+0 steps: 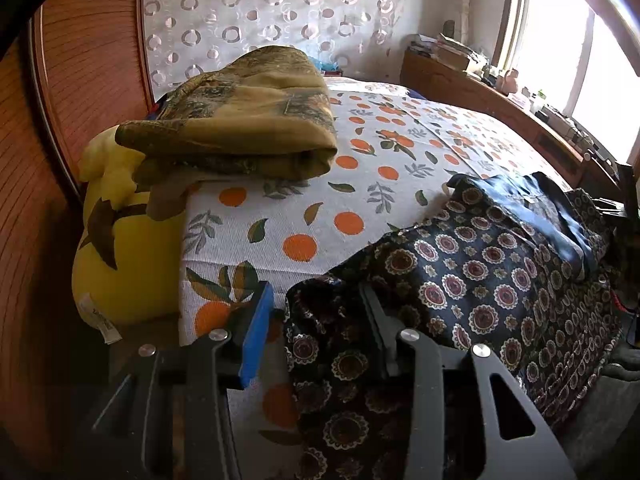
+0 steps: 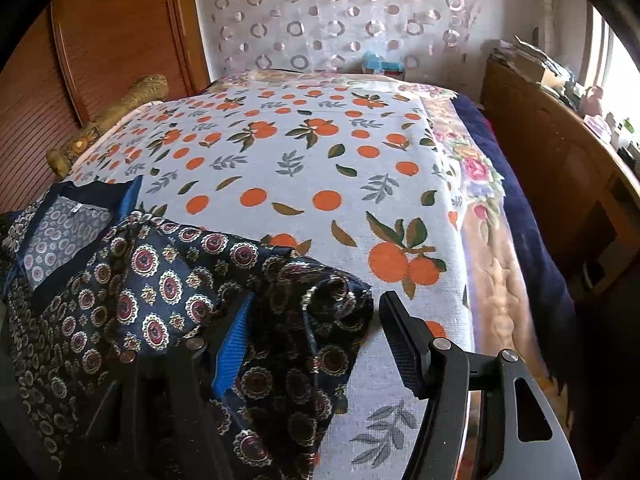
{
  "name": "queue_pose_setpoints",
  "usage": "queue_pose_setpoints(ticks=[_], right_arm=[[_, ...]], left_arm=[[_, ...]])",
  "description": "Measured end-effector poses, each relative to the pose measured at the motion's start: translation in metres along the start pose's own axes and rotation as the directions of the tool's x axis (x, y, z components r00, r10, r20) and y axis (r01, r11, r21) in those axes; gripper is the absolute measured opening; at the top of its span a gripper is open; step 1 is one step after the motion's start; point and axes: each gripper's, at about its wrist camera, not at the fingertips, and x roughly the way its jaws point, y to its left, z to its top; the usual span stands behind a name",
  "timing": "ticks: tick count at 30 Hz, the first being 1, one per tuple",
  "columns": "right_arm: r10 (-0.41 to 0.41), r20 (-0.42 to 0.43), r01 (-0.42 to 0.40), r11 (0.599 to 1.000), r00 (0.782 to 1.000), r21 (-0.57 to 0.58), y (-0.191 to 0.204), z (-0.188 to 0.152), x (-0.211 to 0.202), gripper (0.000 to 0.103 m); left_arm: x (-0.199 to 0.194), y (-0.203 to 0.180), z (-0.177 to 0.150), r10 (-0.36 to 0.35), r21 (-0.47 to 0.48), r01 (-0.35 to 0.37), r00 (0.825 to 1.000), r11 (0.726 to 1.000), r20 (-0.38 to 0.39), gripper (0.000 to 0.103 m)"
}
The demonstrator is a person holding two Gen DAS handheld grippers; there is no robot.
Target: Fold small clothes
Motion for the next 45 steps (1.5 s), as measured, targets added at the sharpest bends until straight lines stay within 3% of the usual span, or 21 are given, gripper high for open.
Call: queue_pose_setpoints(ticks=[7, 13, 15, 17, 19, 23, 28, 32, 40, 42, 45], right_arm=[[-0.001, 0.004, 0.001, 1.000, 1.000, -0.007, 0.001, 0.001, 0.003, 0.066], [0.029, 0.004, -0.029, 0.999, 1.000, -0.021, 0.001, 0.000, 0.000, 0.064], [0.048, 0.010, -0.048, 0.998, 0.999, -0.035, 0.004, -0.002, -0.002, 0.049], [0.092, 0.013, -0.092, 0.994, 0.996, -0.052, 0.006, -0.004, -0.005, 0.018], [0.100, 0.027, -0.098, 0.992, 0.995, -0.085, 0.013, -0.007, -0.010, 0.011], [0.093, 0.138, -0.072, 0.987, 0.986, -0.147, 0.026, -0.004, -0.045, 0.007], [0.093, 0.280, -0.056, 0.989, 0.956, -0.136, 0.024, 0.022, -0.103, 0.007], [0.076, 0.373, -0.014, 0.986, 0.925, -0.166, 0.022, 0.055, -0.147, 0.007], [-0.016, 0.512, 0.126, 0.975, 0.859, -0.181, 0.008, 0.143, -0.203, 0.007], [-0.039, 0.522, 0.141, 0.978, 0.852, -0.157, 0.000, 0.166, -0.200, 0.007], [-0.060, 0.501, 0.142, 0.982, 0.863, -0.127, -0.010, 0.191, -0.175, 0.007]], left_arm=[[0.000, 0.000, 0.000, -0.001, 0.000, 0.001, 1.000, 1.000, 0.001, 0.044], [-0.001, -0.006, 0.002, -0.066, 0.008, 0.066, 0.998, 0.998, -0.007, 0.013], [-0.002, -0.011, 0.003, -0.069, 0.019, 0.069, 0.998, 0.997, -0.009, 0.005], [-0.004, -0.016, 0.003, -0.066, 0.030, 0.066, 0.998, 0.997, -0.005, 0.003], [-0.010, -0.019, 0.004, -0.074, 0.028, 0.074, 0.997, 0.997, 0.018, 0.003], [-0.031, -0.023, 0.014, -0.084, 0.028, 0.082, 0.993, 0.996, 0.087, 0.003], [-0.078, -0.023, 0.047, -0.111, 0.013, 0.111, 0.964, 0.994, 0.240, 0.003], [-0.110, -0.029, 0.086, -0.098, 0.048, 0.086, 0.934, 0.995, 0.345, 0.003], [-0.125, -0.028, 0.178, -0.038, 0.062, 0.009, 0.876, 0.998, 0.480, 0.003], [-0.114, -0.025, 0.200, -0.015, 0.053, -0.012, 0.875, 0.999, 0.484, 0.003], [-0.077, -0.016, 0.223, 0.033, 0.036, -0.055, 0.894, 0.998, 0.446, 0.003]])
